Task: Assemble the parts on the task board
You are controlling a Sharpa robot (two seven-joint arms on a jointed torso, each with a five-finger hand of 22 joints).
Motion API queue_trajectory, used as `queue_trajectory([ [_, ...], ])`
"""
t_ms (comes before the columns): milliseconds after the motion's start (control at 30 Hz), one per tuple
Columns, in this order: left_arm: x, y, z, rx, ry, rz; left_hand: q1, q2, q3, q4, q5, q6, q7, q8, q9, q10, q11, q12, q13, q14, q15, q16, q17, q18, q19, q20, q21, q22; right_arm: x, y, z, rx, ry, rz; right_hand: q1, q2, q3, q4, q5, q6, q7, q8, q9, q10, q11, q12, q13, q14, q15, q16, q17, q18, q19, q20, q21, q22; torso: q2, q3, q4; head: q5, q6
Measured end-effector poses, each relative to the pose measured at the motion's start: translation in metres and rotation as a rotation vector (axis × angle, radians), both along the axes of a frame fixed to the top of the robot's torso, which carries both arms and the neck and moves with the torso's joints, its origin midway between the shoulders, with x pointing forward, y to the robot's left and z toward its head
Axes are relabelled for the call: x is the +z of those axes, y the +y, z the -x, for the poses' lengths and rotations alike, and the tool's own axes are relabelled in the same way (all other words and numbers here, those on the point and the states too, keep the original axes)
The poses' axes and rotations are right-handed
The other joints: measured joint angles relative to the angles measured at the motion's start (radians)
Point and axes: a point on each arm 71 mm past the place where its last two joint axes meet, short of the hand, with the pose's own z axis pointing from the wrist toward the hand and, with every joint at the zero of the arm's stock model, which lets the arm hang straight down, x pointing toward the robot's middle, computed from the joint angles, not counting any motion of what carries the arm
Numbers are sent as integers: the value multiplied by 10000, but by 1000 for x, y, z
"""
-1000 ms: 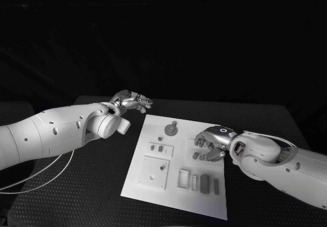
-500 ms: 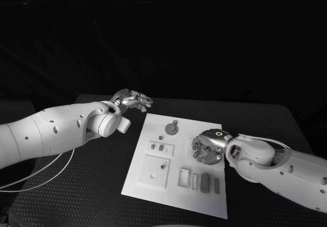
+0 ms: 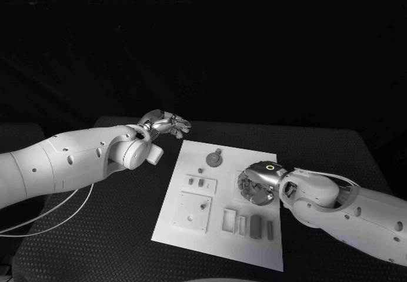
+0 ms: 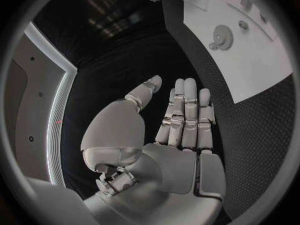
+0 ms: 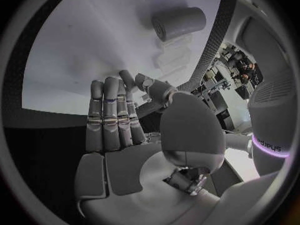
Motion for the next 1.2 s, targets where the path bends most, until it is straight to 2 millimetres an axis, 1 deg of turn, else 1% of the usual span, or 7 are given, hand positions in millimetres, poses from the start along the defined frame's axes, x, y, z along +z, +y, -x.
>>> queue_trajectory([
  [300, 0, 0, 0, -2, 3, 0, 0, 0, 0, 0, 0, 0, 0, 0, 0, 0, 0, 0, 0, 0, 0, 0, 9, 0, 0, 0, 0, 5, 0, 1, -1, 47, -131, 86, -3, -3, 169, 60, 0, 113, -45, 37, 12, 108, -37, 43, 79, 62, -58, 16, 4, 2, 65, -33, 46, 9, 0, 3, -1, 24, -34],
  [433, 0, 0, 0, -3, 4, 0, 0, 0, 0, 0, 0, 0, 0, 0, 0, 0, 0, 0, 0, 0, 0, 0, 9, 0, 0, 0, 0, 4, -1, 2, -2, 35, -209, 120, 248, 248, 436, 11, 0, 222, -83, 90, 29, 212, -68, 104, 124, 91, -87, 17, 5, 13, 119, -87, 74, 10, 0, 4, -1, 30, -38],
  [533, 0, 0, 0, -5, 5, 0, 0, 0, 0, 0, 0, 0, 0, 0, 0, 0, 0, 0, 0, 0, 0, 0, 9, -1, 0, 0, 0, 4, -1, 4, -2, 29, -278, 114, 320, 319, 591, 38, -1, 340, -113, 163, 33, 323, -106, 158, 153, 127, -115, 58, 5, 13, 160, -84, 116, 10, 0, 5, -7, 32, -43],
  [667, 0, 0, 0, -6, 5, 0, 0, 0, 0, 0, 0, 0, 0, 0, 0, 0, 0, 0, 0, 0, 0, 0, 8, 0, 0, 0, 0, 3, -1, 5, -2, 1, -377, 105, 354, 353, 714, -31, -10, 522, -189, 242, 75, 469, -206, 230, 243, 273, -200, 131, 41, 13, 316, -141, 229, 9, 0, 6, -3, 33, -59],
  [800, 0, 0, 0, -7, 5, 0, 0, 0, 0, 0, 0, 0, 0, 0, 0, 0, 0, 0, 0, 0, 0, 0, 13, 0, 0, 0, 0, 3, -1, 5, -2, -49, -482, 86, 347, 412, 790, -66, -36, 609, -255, 318, 113, 596, -240, 306, 332, 373, -269, 192, 58, 13, 405, -227, 305, 8, -1, 4, -1, 33, -66],
  [867, 0, 0, 0, -7, 5, 0, 0, 0, 0, 0, 0, 0, 0, 0, 0, 0, 0, 0, 0, 0, 0, 0, 18, 0, 0, 0, 0, 5, -1, 4, -2, -82, -537, 62, 339, 430, 802, -61, -41, 634, -280, 330, 115, 606, -249, 308, 390, 387, -282, 193, 64, 12, 450, -203, 308, 7, -3, 0, -1, 33, -67],
  [1200, 0, 0, 0, 1, 4, -3, 0, 0, 0, 0, 0, 0, 0, 0, 0, 0, 0, 0, 0, 0, 0, 0, 18, 0, 0, 0, 0, 11, 4, 2, 1, -119, -696, -161, 346, 461, 894, -101, -50, 708, -282, 346, 116, 643, -286, 349, 462, 435, -325, 195, 83, 12, 514, -262, 384, 5, -10, -4, 4, 59, -40],
])
